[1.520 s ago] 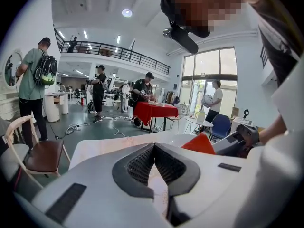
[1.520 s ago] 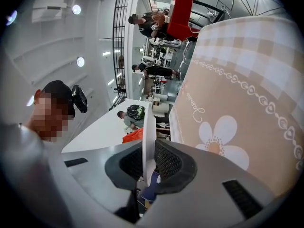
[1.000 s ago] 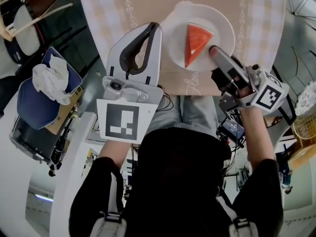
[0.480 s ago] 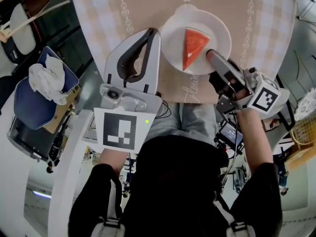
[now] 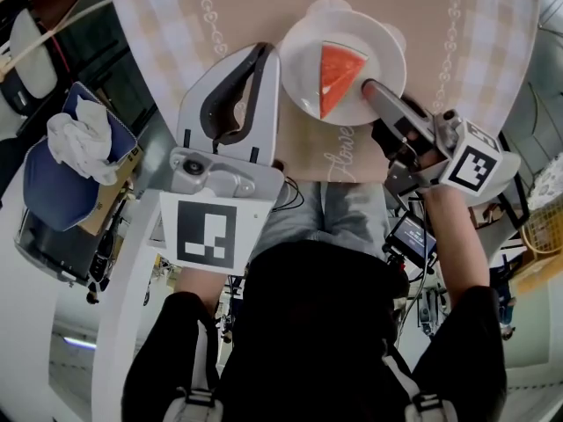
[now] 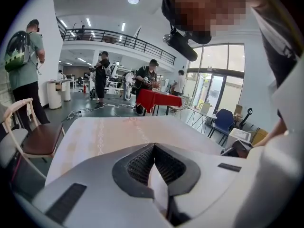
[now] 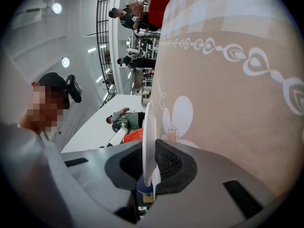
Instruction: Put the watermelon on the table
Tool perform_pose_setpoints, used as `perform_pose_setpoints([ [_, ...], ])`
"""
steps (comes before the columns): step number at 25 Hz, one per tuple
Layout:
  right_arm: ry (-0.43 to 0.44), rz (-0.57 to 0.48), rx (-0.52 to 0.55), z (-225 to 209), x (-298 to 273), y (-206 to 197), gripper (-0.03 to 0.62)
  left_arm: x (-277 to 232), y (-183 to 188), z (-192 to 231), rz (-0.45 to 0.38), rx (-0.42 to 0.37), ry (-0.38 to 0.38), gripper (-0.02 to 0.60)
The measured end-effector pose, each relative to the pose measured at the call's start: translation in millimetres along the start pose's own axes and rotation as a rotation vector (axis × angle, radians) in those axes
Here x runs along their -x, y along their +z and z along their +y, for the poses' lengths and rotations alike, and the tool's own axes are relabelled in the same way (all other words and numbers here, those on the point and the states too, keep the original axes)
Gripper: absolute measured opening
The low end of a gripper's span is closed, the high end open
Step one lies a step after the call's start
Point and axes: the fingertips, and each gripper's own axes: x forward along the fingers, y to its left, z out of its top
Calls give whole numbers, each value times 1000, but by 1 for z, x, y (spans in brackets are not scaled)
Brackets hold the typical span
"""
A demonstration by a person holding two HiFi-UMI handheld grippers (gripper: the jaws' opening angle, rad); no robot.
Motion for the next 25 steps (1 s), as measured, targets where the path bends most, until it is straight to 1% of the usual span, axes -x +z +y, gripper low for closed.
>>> perform_pose_setpoints([
  [10,-51,13,-1,-12,-3,2,32,-6,-10,1,8,-3,-8,11],
  [19,-126,19,-32,-19,-6,3,32,-11,-9,0,16,11,-22,11],
  [25,-193,25,-68,-28,-9,6,31,-17,-10,5,26,0,-25,11],
])
